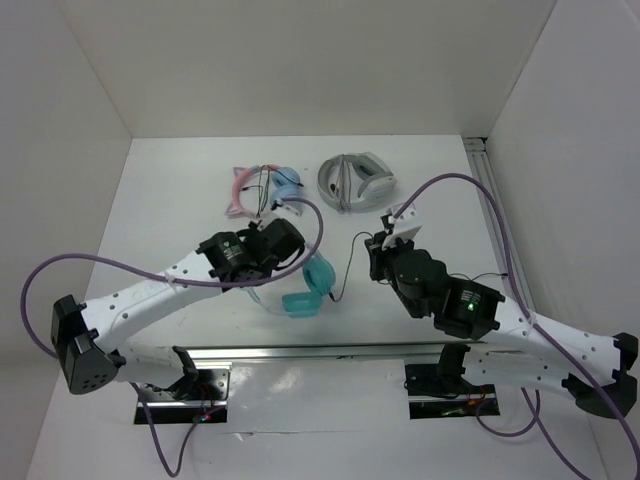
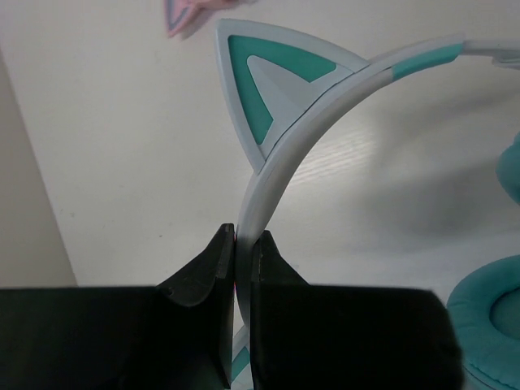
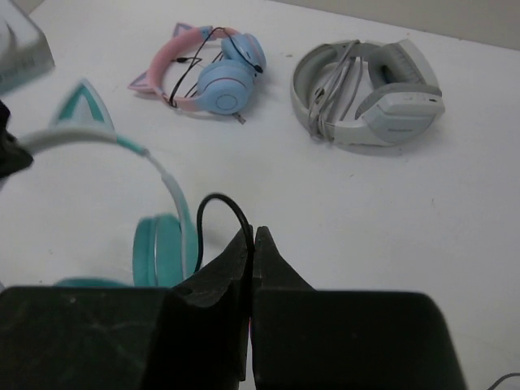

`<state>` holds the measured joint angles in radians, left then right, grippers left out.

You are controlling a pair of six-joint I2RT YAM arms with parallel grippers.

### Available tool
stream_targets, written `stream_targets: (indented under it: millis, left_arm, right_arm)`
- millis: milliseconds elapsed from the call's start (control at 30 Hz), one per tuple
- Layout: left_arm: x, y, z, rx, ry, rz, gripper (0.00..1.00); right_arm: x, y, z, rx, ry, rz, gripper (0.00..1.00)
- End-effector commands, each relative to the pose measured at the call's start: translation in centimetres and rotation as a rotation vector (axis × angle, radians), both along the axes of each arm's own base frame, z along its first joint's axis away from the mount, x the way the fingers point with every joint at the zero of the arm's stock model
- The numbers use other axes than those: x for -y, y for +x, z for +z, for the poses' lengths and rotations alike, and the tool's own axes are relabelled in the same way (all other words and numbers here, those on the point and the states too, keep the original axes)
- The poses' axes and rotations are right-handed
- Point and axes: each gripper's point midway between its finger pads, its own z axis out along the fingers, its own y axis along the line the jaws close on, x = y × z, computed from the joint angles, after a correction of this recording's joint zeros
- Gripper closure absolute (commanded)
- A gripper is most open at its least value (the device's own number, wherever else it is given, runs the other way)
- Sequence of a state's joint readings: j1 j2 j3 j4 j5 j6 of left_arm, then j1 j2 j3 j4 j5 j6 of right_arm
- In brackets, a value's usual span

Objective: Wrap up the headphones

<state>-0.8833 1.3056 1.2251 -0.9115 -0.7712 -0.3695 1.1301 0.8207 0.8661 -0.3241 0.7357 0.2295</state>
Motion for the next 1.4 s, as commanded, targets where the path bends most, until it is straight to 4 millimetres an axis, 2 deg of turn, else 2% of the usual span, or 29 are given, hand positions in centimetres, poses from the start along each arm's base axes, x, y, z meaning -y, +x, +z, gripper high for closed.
stream_targets:
  millis: [0,33,133,167,267,367,767,933,1000,1133,1200,1233,1300,1367]
  left_arm:
    - [5.3,-0.8,0.4,-0.016,-0.065,-0.244,1.00]
    - [7.1,-2.1,0.1,-0.035,-0.077,-0.326,1.00]
    - [9.1,-3.9,0.1,-0.041,-0.077,-0.441,1.00]
    - [9.8,-5.1,-0.1,-0.059,-0.087,-0.498,1.00]
    - [10.7,-6.2,0.6,-0.064,-0.132,-0.557,1.00]
    - [11.2,-7.1,1.5,-0.073,-0.196,-0.613,1.00]
    - [12.4,-8.3,1.3,-0.113,-0.216,-0.682,1.00]
    - [12.3,-9.0,3.2,-0.089,-0.285,-0.714,1.00]
    - [12.3,-9.4,3.8,-0.083,-0.302,-0.735,1.00]
    - [12.1,-9.9,4.6,-0.075,-0.337,-0.756,1.00]
    - [12.1,-10.1,4.9,-0.072,-0.349,-0.763,1.00]
    - [12.2,-10.2,4.9,-0.079,-0.354,-0.771,1.00]
    - [12.3,-10.2,5.7,-0.057,-0.376,-0.774,1.00]
    - [12.4,-10.3,6.1,-0.049,-0.393,-0.783,1.00]
  right_arm:
    - [0.8,0.5,3.7,0.065,0.006,-0.044,1.00]
    - [0.6,0.6,3.4,0.060,-0.003,-0.043,1.00]
    - [-0.6,0.7,3.7,0.071,-0.013,-0.001,1.00]
    - [-1.2,0.6,3.2,0.069,-0.026,0.024,1.00]
    - [-1.6,0.6,2.7,0.066,-0.022,0.043,1.00]
    - [-2.0,0.5,1.1,0.051,-0.030,0.056,1.00]
    - [-4.3,0.4,-2.6,-0.011,-0.069,0.112,1.00]
    - [-5.0,0.9,-4.2,-0.040,-0.100,0.095,1.00]
    - [-4.6,1.1,-4.9,-0.042,-0.106,0.068,1.00]
    - [-4.4,1.3,-5.1,-0.041,-0.117,0.049,1.00]
    - [-4.8,1.5,-6.1,-0.060,-0.157,0.049,1.00]
    - [-5.0,1.7,-5.9,-0.060,-0.149,0.038,1.00]
    - [-5.1,1.8,-6.9,-0.077,-0.184,0.038,1.00]
    - [-5.4,1.7,-6.7,-0.075,-0.173,0.047,1.00]
